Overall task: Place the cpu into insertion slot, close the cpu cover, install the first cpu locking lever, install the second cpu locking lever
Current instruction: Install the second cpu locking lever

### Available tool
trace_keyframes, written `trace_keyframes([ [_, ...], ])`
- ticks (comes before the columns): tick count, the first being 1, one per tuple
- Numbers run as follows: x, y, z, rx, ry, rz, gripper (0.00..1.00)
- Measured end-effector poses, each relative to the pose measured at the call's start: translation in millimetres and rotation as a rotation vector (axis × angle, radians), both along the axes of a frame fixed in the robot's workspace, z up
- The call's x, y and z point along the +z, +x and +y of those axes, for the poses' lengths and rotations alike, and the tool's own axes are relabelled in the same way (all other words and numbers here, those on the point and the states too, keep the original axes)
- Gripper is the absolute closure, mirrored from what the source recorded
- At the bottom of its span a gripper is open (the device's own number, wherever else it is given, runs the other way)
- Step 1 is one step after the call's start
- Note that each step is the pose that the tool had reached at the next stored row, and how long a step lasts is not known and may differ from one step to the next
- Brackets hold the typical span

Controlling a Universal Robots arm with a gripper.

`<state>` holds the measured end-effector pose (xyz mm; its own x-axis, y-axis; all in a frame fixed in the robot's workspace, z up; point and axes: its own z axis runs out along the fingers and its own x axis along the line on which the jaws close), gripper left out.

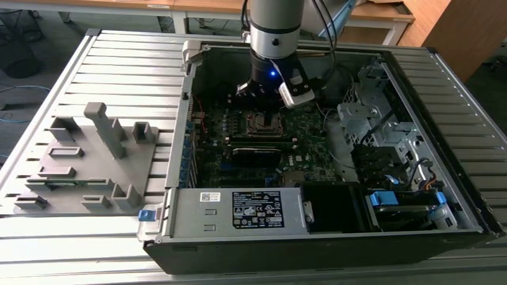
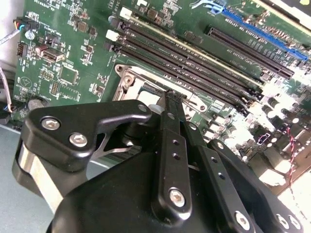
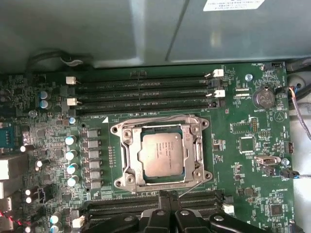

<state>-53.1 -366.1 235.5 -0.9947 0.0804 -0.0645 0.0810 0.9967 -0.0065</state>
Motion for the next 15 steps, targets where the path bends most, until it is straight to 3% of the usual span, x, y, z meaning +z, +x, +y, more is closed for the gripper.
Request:
trace_keyframes([
  [8, 0.0, -0.9, -4.0, 0.000, -0.0001, -0.0004, 0.89],
  [15, -0.1, -8.3, -4.9, 0.000, -0.0001, -0.0035, 0.89],
])
